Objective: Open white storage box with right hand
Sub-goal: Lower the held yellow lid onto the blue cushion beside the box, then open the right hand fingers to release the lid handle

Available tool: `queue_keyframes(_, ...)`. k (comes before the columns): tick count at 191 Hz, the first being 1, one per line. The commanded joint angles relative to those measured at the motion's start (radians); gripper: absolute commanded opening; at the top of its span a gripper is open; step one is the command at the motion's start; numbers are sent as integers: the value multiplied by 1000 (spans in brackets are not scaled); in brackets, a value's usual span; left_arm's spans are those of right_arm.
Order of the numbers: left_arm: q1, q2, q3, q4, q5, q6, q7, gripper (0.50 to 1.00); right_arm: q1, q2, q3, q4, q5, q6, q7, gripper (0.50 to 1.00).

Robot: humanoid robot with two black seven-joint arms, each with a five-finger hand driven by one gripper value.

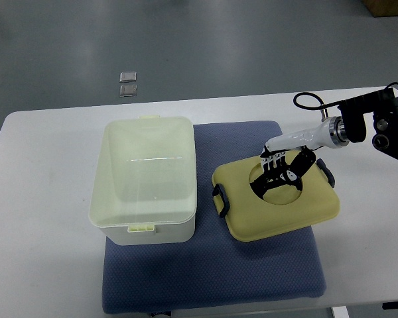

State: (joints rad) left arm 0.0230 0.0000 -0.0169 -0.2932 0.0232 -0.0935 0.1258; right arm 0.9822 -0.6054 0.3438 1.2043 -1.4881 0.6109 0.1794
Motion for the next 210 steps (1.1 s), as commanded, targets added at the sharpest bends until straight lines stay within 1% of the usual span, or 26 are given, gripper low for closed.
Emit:
queue_keyframes(1, 0, 0, 0, -1, 1, 0, 0, 1000, -7, 7, 0, 0, 0, 0, 0, 500)
queue_keyframes(22, -3, 0, 0, -1, 1, 0, 0, 1000, -14, 10, 0, 0, 0, 0, 0, 500)
queue_keyframes(58, -3, 0, -2, -1, 1, 0, 0, 1000, -39, 15, 6, 0, 3, -23, 2, 500)
queue_keyframes(81, -3, 0, -2, -1, 1, 0, 0, 1000, -43, 16, 8, 0, 6, -51, 2, 500)
queue_keyframes(99, -3, 0, -2, -1, 1, 0, 0, 1000, -51, 16, 8, -2, 8, -56, 2, 500)
queue_keyframes(100, -3, 0, -2, -1, 1, 0, 0, 1000, -51, 16, 8, -2, 8, -56, 2, 612)
queue_keyframes(101, -3, 0, -2, -1, 1, 0, 0, 1000, -51, 16, 8, -2, 8, -56, 2, 613)
queue_keyframes(102, -3, 0, -2, -1, 1, 0, 0, 1000, -53, 16, 9, -2, 9, -56, 2, 746)
queue_keyframes(103, -3, 0, -2, -1, 1, 0, 0, 1000, -53, 16, 9, -2, 9, -56, 2, 748)
queue_keyframes(104, -3, 0, -2, -1, 1, 0, 0, 1000, -54, 16, 9, -2, 9, -56, 2, 861)
queue_keyframes(105, -3, 0, -2, -1, 1, 0, 0, 1000, -54, 16, 9, -2, 9, -56, 2, 862)
queue_keyframes(106, -3, 0, -2, -1, 1, 0, 0, 1000, -56, 16, 9, -2, 9, -54, 2, 949)
queue_keyframes(150, -3, 0, -3, -3, 1, 0, 0, 1000, -53, 3, 11, -9, 12, -37, 2, 950)
queue_keyframes(171, -3, 0, -3, -1, 1, 0, 0, 1000, -48, -2, 29, -8, 42, 0, 2, 950)
queue_keyframes(210, -3, 0, -3, 0, 0, 0, 0, 1000, -43, -14, 107, -8, 134, 0, 0, 952)
